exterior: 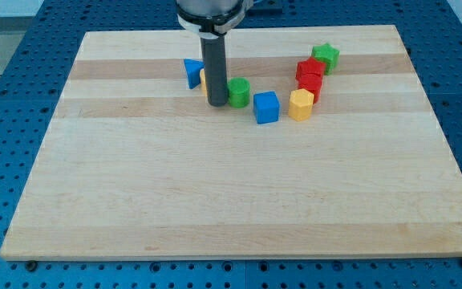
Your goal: Push the blue triangle above to the yellow heart
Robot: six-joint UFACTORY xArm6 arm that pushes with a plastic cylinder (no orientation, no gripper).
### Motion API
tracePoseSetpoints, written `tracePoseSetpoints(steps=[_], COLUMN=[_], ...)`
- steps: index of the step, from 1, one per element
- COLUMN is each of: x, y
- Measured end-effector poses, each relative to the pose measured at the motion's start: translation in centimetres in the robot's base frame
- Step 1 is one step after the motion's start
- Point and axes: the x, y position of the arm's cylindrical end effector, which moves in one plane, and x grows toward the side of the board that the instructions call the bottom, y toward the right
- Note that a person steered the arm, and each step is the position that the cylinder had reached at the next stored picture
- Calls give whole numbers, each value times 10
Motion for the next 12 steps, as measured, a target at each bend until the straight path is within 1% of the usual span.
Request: tracePoseSetpoints(steps=[1, 2, 3, 4, 5, 6, 7, 9, 12], x=[0, 10, 12, 0, -23, -27, -27, -27, -27], y=[4, -41, -105, -121, -106, -91, -82, -43, -31])
